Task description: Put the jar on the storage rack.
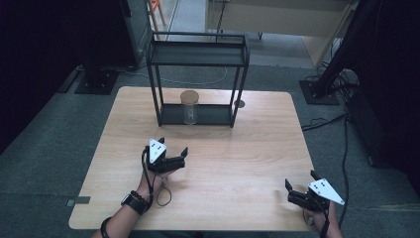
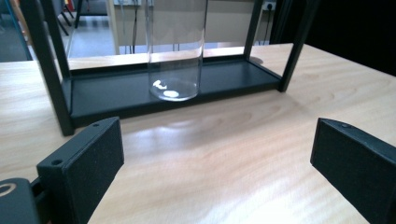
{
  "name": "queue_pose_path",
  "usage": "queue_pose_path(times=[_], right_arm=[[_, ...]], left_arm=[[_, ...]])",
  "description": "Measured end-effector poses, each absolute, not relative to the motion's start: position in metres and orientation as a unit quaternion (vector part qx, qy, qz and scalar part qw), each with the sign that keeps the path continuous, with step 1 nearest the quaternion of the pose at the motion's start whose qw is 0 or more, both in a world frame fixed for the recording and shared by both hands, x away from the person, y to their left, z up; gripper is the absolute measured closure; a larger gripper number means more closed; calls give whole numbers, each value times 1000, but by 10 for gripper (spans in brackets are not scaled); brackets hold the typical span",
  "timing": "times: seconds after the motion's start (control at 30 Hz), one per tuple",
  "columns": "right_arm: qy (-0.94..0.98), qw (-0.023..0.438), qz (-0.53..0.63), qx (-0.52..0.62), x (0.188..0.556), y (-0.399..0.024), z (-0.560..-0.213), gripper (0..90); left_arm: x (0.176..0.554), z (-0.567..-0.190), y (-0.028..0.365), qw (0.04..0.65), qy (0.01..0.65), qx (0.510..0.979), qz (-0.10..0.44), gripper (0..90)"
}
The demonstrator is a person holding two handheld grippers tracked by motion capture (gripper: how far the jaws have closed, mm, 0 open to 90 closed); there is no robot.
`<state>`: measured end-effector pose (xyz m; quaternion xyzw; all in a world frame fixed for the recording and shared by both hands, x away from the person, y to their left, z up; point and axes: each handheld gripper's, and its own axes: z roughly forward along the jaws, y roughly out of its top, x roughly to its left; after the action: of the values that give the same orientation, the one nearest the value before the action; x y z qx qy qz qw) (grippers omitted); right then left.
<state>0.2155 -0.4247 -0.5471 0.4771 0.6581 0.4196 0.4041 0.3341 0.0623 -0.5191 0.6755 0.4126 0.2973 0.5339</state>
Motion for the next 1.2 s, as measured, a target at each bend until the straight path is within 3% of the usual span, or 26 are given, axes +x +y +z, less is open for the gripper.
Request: queue_pose_path(times=[0.6, 1.2], right_arm=[[656, 405, 417, 481, 216, -425, -547, 29], [655, 404, 416, 484, 216, -425, -547, 29]], left_arm=[[287, -521, 117, 524, 409, 677, 317, 25], [252, -522, 221, 507, 493, 603, 369, 27]])
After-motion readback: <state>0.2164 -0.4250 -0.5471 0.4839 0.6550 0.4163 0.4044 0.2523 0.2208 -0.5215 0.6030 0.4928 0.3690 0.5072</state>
